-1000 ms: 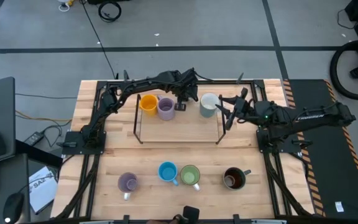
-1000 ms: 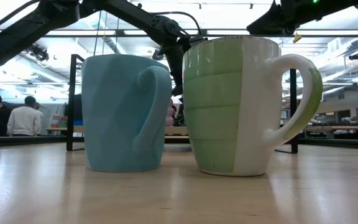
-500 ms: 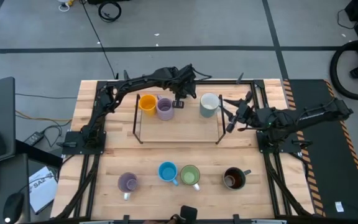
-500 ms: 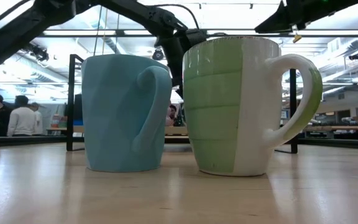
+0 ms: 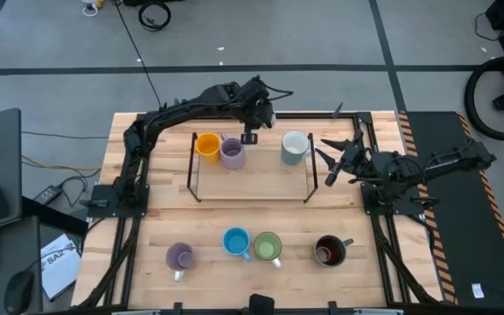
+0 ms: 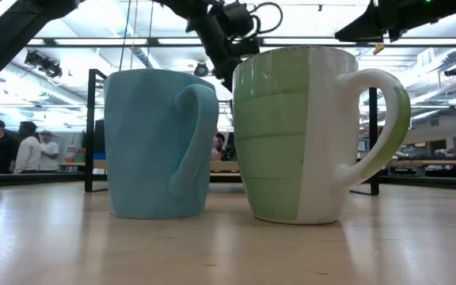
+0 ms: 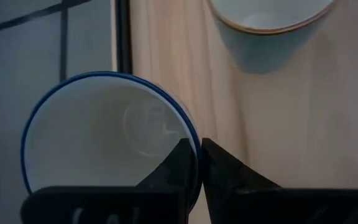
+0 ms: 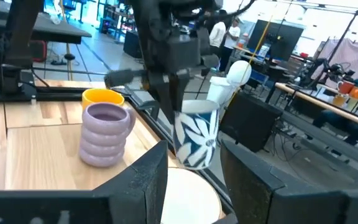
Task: Place coffee mugs
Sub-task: Put the blue white mug onto the shelf
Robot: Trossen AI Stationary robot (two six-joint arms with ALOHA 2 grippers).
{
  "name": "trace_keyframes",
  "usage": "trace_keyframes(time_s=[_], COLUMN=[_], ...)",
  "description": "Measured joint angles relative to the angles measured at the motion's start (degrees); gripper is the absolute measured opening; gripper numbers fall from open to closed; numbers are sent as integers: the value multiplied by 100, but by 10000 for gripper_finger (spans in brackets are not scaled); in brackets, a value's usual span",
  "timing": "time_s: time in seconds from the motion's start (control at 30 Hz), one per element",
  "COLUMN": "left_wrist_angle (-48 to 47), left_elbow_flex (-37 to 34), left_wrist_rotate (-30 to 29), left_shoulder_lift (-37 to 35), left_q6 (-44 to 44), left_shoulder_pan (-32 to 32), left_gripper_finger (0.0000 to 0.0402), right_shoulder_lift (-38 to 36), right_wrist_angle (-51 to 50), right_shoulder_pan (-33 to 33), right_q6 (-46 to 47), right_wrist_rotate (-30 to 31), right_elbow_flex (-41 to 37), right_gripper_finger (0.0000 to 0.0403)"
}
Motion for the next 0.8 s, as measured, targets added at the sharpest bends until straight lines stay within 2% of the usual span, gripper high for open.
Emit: trace_keyframes(time_s=[0.27,0.43,0.7,0.8], left_wrist_angle=[-1020,-1396,-2209,-2190], left_elbow_flex=[843,1290,1435,1435], left_wrist_rotate=[286,712,1141,1170], left_shoulder_lift=[-28,-28,-28,-26], left_q6=[-151,-424,-579,-549], left_shoulder_pan=[-13,-11,-240,-382], left_gripper_finger=[29,29,29,29], right_shoulder_lift=[-348,-450,-473,-473], right_wrist_angle=[220,506,502,505], right_shoulder_pan=[-2,-2,-4,-4], right_q6=[85,-142,-157,-157], right_wrist_rotate=[2,0,-10,-111], right_elbow_flex=[-394,-487,-494,-494], right_gripper_finger=[154,154,154,154])
